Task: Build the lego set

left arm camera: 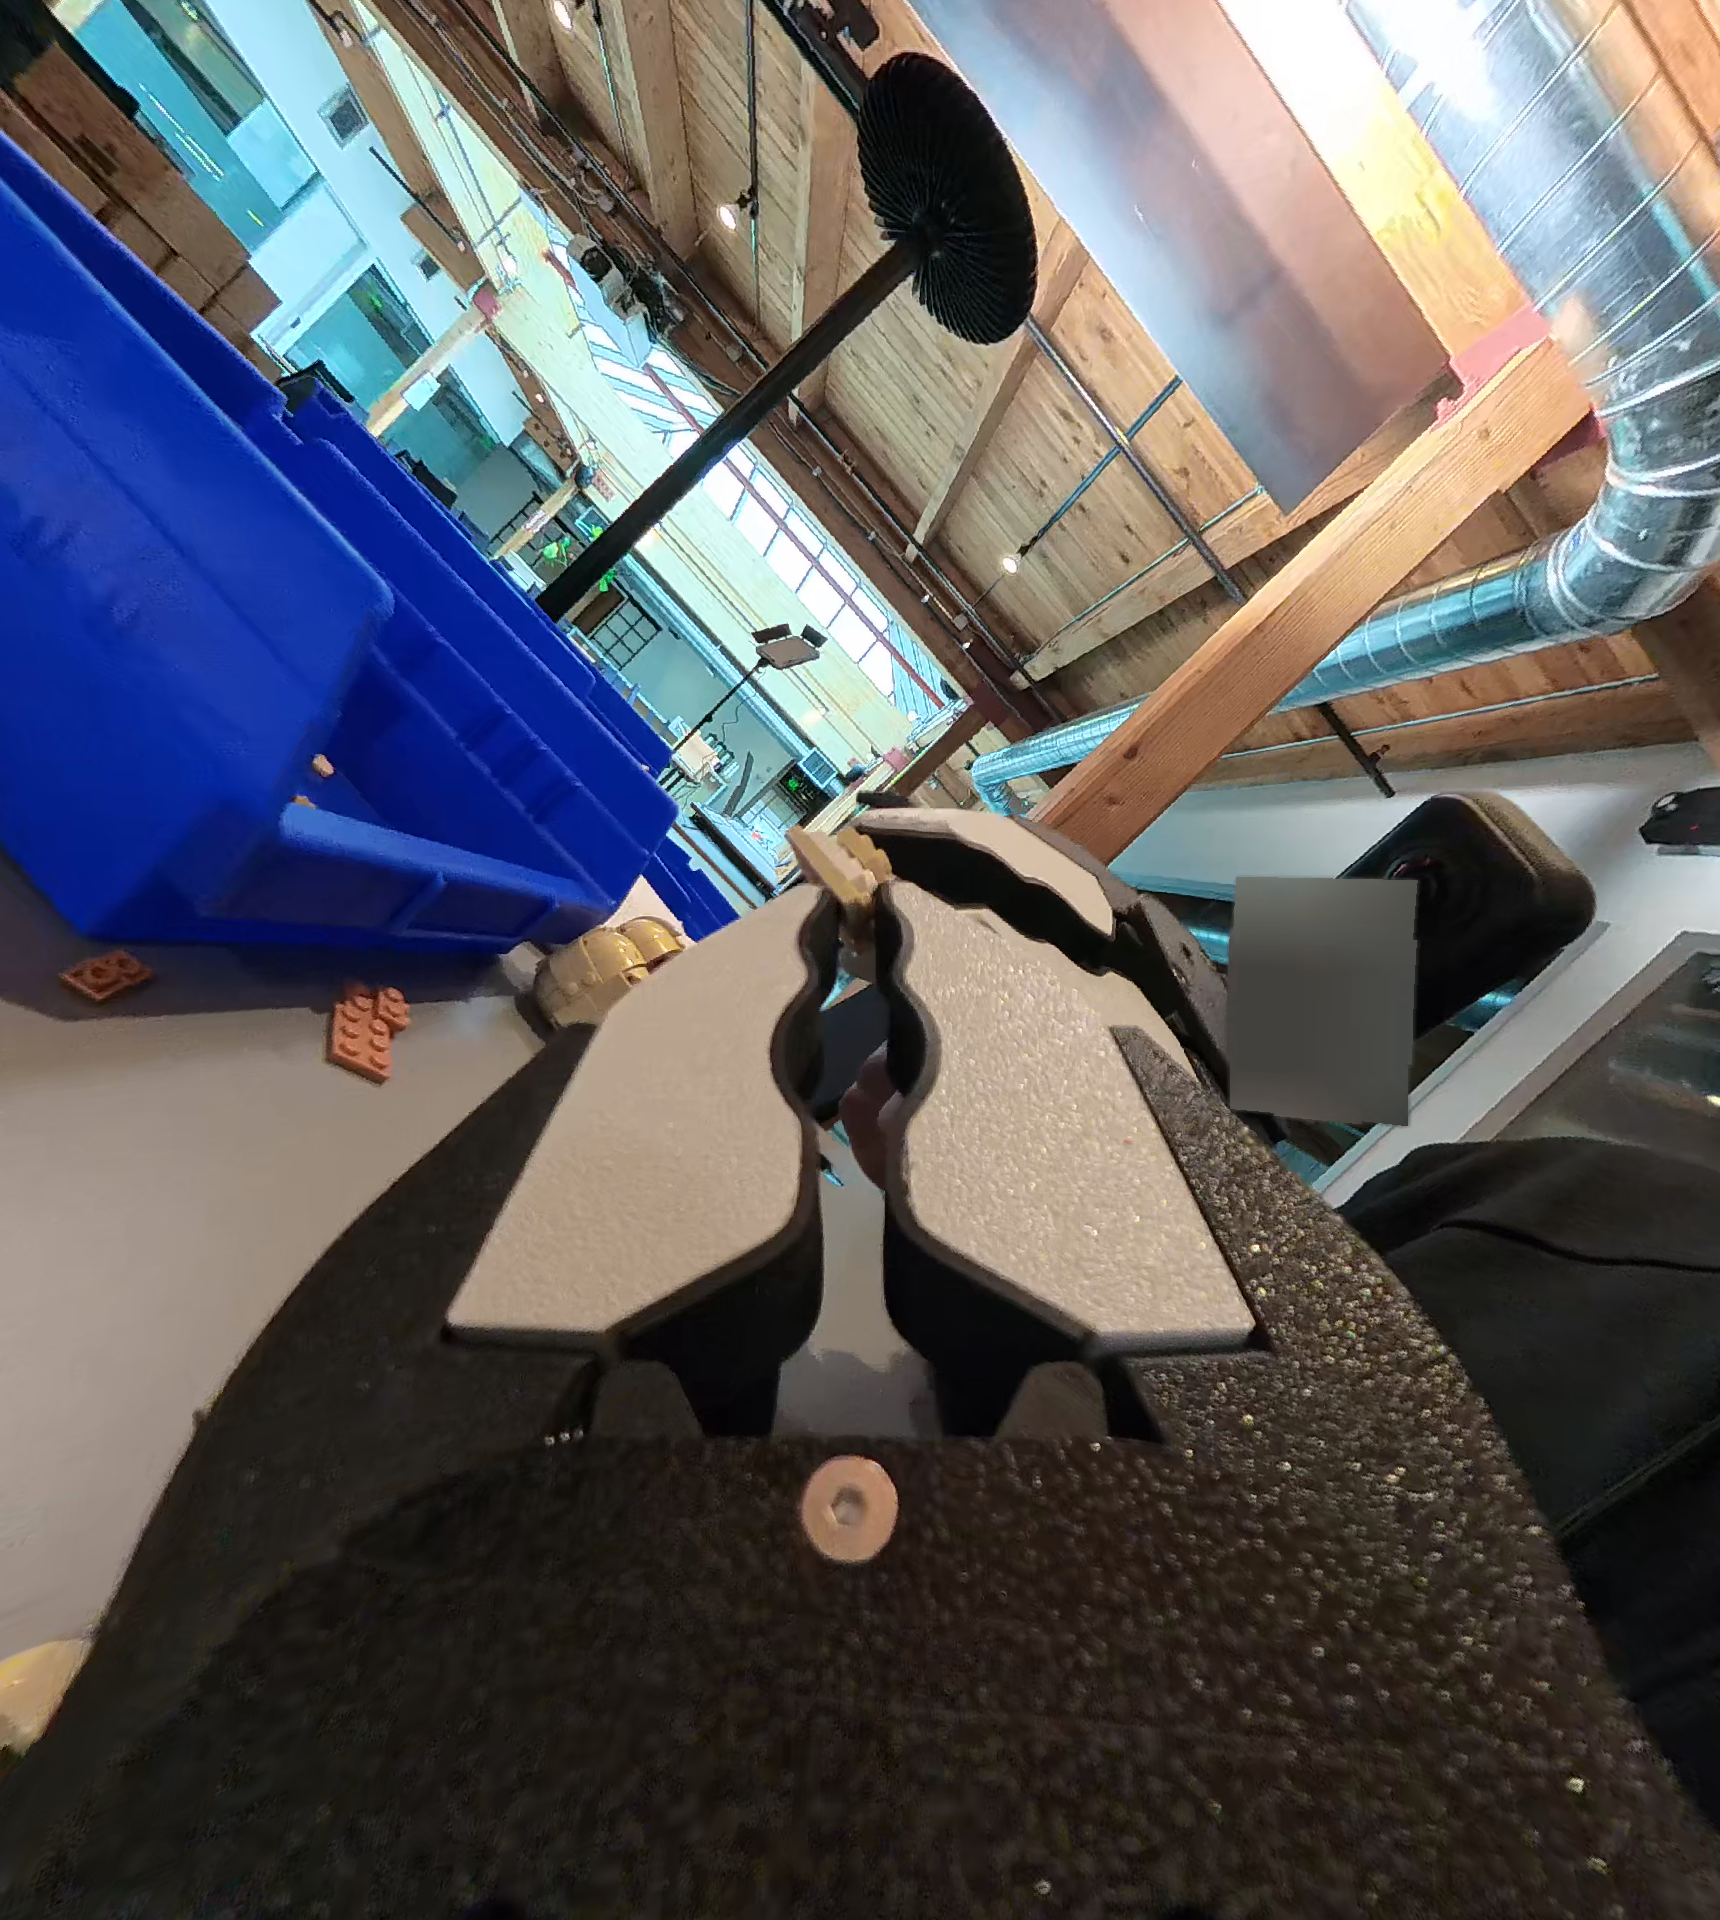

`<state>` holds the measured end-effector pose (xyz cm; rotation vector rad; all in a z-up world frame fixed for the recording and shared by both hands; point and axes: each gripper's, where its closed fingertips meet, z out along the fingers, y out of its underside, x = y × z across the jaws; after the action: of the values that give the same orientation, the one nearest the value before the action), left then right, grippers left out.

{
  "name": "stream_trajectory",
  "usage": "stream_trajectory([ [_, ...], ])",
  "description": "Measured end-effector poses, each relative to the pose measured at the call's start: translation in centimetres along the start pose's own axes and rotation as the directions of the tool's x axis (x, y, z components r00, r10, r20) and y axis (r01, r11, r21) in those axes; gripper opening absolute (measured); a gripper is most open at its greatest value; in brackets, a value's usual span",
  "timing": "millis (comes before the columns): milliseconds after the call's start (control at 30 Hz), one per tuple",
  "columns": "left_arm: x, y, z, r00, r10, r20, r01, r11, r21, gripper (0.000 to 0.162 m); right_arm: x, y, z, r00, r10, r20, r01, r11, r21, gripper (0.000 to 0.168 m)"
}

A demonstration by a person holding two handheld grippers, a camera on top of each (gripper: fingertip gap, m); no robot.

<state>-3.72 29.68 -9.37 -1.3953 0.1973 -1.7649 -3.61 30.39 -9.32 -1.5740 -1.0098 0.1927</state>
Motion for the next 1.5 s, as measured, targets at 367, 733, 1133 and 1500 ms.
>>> stream_trajectory([
  [367, -0.2, -0.2, -0.1, 0.997, -0.074, -0.019, 0.075, 0.997, 0.027, 0.006, 0.1, -0.1, 0.3, 1.0, -0.011, -0.004, 0.011, 1.0, -0.021, 0.019],
  [733, -0.5, -0.5, -0.3, 0.99, -0.14, -0.03, 0.141, 0.989, 0.054, 0.006, 0.1, -0.1, 0.8, 0.999, -0.036, -0.007, 0.036, 0.999, -0.041, 0.019],
  [1133, -0.8, -1.0, -0.6, 0.979, -0.197, -0.048, 0.2, 0.975, 0.094, 0.006, -0.3, -0.6, 1.5, 0.999, -0.03, 0.021, 0.031, 0.999, -0.045, 0.023],
  [1500, -1.0, -2.1, -1.3, 0.998, -0.062, 0.023, 0.06, 0.994, 0.092, 0.006, 1.1, 0.5, -1.0, 0.997, -0.051, 0.057, 0.047, 0.996, 0.075, 0.026],
])
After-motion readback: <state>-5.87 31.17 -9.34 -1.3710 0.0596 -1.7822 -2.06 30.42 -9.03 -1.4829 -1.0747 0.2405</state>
